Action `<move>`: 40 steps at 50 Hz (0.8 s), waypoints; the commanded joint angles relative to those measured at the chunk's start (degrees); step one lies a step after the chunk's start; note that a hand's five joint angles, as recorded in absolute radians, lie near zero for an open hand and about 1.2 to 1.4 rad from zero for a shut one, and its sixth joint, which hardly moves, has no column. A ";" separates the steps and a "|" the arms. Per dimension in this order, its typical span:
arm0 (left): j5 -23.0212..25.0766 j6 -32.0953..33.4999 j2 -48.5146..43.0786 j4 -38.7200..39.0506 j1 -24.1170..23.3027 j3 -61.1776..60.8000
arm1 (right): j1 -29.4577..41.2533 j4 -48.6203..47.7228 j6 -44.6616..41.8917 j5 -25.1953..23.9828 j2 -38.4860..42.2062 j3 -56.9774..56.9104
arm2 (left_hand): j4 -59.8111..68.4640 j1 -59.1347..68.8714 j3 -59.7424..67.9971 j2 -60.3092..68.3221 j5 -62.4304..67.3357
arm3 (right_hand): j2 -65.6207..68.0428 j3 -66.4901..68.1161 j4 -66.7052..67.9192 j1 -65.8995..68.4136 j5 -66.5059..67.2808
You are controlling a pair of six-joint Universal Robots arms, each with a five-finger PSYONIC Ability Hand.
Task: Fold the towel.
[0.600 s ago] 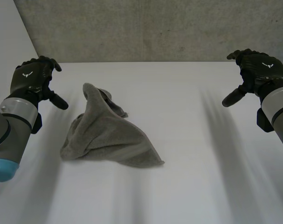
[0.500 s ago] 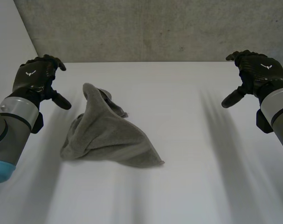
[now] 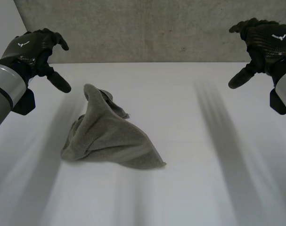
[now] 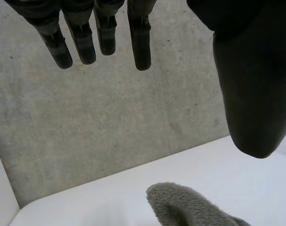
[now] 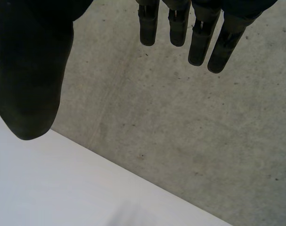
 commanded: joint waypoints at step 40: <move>2.02 -1.70 -6.53 5.91 -4.38 0.58 | 10.23 3.95 -0.52 0.88 7.13 1.34 | -2.98 -2.51 -2.57 -2.34 -1.56 | -4.10 -3.78 -4.65 -2.81 -3.31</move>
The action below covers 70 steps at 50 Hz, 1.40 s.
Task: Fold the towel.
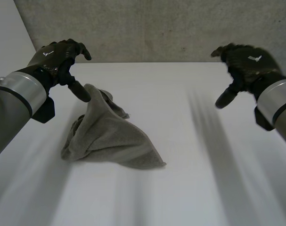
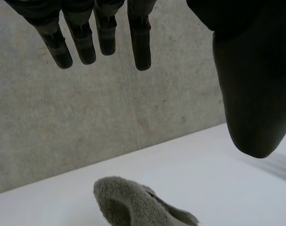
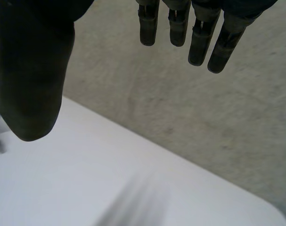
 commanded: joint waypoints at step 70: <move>12.02 32.28 -37.33 13.92 6.96 17.41 | 16.89 -12.50 12.78 -3.30 34.70 -13.59 | 65.12 65.59 65.52 65.76 66.53 | 65.90 66.22 65.35 67.19 66.69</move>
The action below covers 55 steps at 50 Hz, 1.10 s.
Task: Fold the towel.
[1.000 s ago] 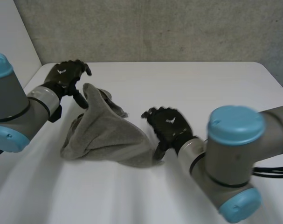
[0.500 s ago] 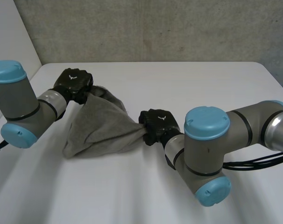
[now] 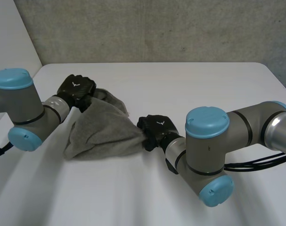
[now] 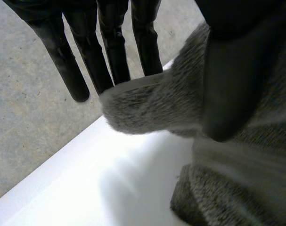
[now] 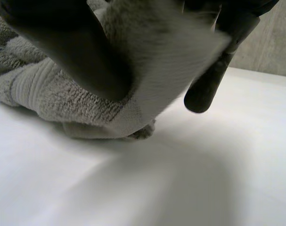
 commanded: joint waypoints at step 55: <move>3.89 -0.96 17.51 22.80 -0.77 -33.39 | -12.44 -5.41 -47.47 -7.82 -17.61 19.17 | 13.95 13.10 12.97 12.84 13.95 | 5.29 6.06 6.07 6.23 6.47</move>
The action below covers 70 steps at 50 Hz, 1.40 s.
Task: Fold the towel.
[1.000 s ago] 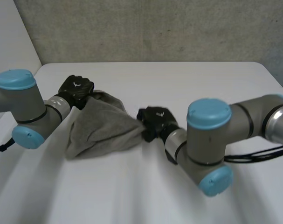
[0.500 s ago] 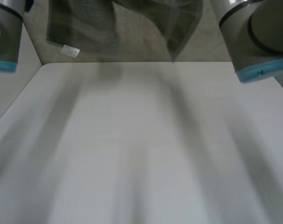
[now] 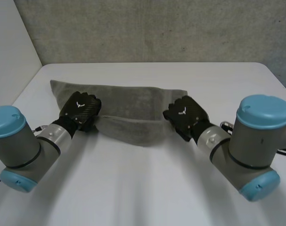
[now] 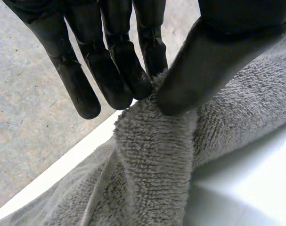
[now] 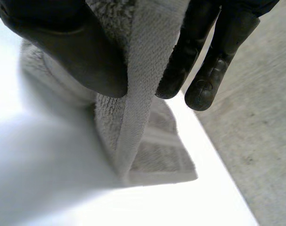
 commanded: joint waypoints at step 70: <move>-7.21 1.39 -9.19 11.57 -1.03 -0.92 | -25.66 -2.40 0.93 -2.91 -9.77 20.26 | -37.16 -34.85 -36.90 -37.22 -35.99 | 3.29 2.65 3.00 3.21 3.54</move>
